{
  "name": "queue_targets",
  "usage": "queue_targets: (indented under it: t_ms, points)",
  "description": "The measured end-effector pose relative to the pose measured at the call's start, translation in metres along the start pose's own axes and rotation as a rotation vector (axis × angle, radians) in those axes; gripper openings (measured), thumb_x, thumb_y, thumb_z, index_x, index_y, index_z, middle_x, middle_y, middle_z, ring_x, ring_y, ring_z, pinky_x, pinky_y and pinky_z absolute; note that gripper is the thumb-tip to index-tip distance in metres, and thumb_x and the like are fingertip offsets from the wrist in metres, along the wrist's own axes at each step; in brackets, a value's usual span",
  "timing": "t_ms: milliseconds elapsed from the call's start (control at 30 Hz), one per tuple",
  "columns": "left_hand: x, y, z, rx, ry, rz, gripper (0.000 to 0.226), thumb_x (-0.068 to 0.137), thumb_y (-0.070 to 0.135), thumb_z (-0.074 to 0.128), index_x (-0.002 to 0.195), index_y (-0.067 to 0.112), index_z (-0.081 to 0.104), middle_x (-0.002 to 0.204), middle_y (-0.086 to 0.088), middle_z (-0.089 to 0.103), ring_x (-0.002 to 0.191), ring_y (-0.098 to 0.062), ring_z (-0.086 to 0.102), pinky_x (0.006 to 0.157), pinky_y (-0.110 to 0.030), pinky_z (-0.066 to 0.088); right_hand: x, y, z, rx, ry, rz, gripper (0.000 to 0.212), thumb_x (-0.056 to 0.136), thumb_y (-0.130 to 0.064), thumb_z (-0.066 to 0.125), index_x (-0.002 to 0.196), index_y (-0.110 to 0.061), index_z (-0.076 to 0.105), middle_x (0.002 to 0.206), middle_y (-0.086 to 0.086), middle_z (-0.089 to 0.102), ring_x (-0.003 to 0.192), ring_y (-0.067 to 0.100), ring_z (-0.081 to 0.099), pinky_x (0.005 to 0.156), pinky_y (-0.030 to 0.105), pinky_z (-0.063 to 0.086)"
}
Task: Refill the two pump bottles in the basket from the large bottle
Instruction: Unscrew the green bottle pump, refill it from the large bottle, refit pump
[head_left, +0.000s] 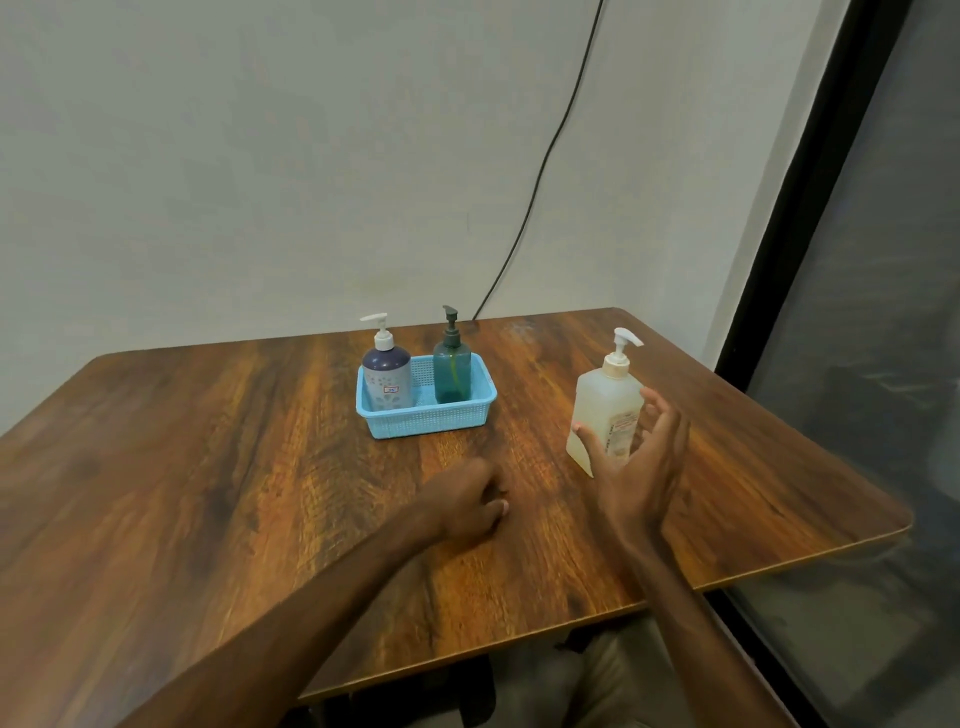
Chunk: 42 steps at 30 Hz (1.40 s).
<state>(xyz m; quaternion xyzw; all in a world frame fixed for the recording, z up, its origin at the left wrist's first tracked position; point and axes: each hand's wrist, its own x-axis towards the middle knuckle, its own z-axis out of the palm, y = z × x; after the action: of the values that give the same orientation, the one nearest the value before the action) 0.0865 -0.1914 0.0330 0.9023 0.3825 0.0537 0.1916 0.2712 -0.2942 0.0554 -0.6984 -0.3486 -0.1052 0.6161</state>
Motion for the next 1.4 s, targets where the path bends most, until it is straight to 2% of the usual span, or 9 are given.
queue_targets:
  t_ms: [200,333,500,633,733,867,1100,1300,1400]
  points:
    - [-0.014,-0.036,-0.021,-0.093,0.170,-0.113,0.009,0.095,0.033,0.064,0.096,0.026,0.068,0.089,0.008,0.070,0.079,-0.007,0.066,0.073,-0.032,0.062,-0.022,-0.037,0.038,0.077,-0.127,-0.169,0.059,0.074,-0.035,0.084,0.122,-0.023,0.052,0.125,-0.006,0.055,0.113,0.006,0.052,0.091,0.028,0.054]
    - [-0.027,-0.055,-0.034,-0.185,0.310,-0.171,0.014,0.097,0.027,0.062,0.084,0.025,0.061,0.079,0.007,0.065,0.070,-0.009,0.063,0.062,-0.022,0.054,-0.033,-0.041,0.080,0.070,-0.295,-0.108,0.059,0.072,-0.044,0.083,0.120,-0.036,0.048,0.123,-0.015,0.055,0.104,0.007,0.058,0.084,0.029,0.058]
    - [-0.030,-0.086,-0.049,-0.215,0.587,-0.209,0.010,0.093,0.032,0.066,0.095,0.026,0.073,0.093,0.017,0.070,0.081,-0.004,0.065,0.072,-0.025,0.059,-0.028,-0.047,0.130,0.078,-0.502,-0.037,0.064,0.070,-0.058,0.079,0.121,-0.043,0.043,0.123,-0.012,0.060,0.090,0.007,0.066,0.075,0.024,0.061]
    - [-0.021,-0.117,-0.060,-0.249,0.796,-0.222,0.018,0.090,0.040,0.073,0.099,0.027,0.064,0.102,0.010,0.069,0.091,-0.009,0.065,0.073,-0.024,0.056,-0.009,-0.070,0.169,0.139,-0.426,-0.052,0.051,0.079,-0.040,0.079,0.119,-0.024,0.051,0.116,-0.006,0.059,0.097,0.009,0.062,0.073,0.016,0.056]
    - [-0.007,-0.139,-0.068,-0.185,0.786,-0.255,0.047,0.088,0.052,0.072,0.123,0.024,0.057,0.122,0.003,0.062,0.112,-0.017,0.057,0.093,-0.029,0.051,0.012,-0.078,0.193,0.096,-0.368,0.019,0.069,0.073,-0.047,0.081,0.127,-0.022,0.047,0.125,-0.003,0.056,0.112,0.014,0.057,0.093,0.032,0.053]
    - [0.011,-0.156,-0.062,-0.379,0.570,-0.251,0.079,0.079,0.078,0.064,0.143,0.039,0.040,0.144,0.012,0.052,0.129,-0.009,0.052,0.111,-0.030,0.044,0.033,-0.076,0.224,-0.023,-0.598,0.140,0.086,0.069,-0.044,0.085,0.137,-0.015,0.041,0.135,0.003,0.053,0.120,0.021,0.055,0.095,0.027,0.044]
    - [0.023,-0.158,-0.055,-0.458,0.581,-0.284,0.078,0.082,0.053,0.079,0.143,0.021,0.043,0.144,0.001,0.053,0.127,-0.015,0.056,0.094,-0.018,0.047,0.039,-0.057,0.243,-0.032,-0.619,0.033,0.060,0.074,-0.030,0.084,0.123,-0.015,0.053,0.123,0.002,0.061,0.107,0.018,0.060,0.083,0.021,0.047]
    - [0.018,-0.153,-0.054,-0.458,0.589,-0.264,0.081,0.081,0.064,0.073,0.145,0.025,0.043,0.146,0.002,0.052,0.131,-0.017,0.054,0.107,-0.035,0.051,0.039,-0.068,0.222,0.045,-0.544,-0.004,0.057,0.072,-0.031,0.085,0.120,-0.016,0.058,0.117,-0.003,0.064,0.105,0.014,0.062,0.085,0.022,0.050]
    - [0.001,-0.136,-0.053,-0.226,0.830,-0.278,0.077,0.086,0.064,0.066,0.146,0.021,0.043,0.148,-0.001,0.045,0.138,-0.018,0.040,0.117,-0.017,0.017,0.039,-0.086,0.185,0.145,-0.475,-0.034,0.057,0.069,-0.031,0.087,0.118,-0.021,0.059,0.116,-0.006,0.065,0.104,0.010,0.062,0.088,0.026,0.054]
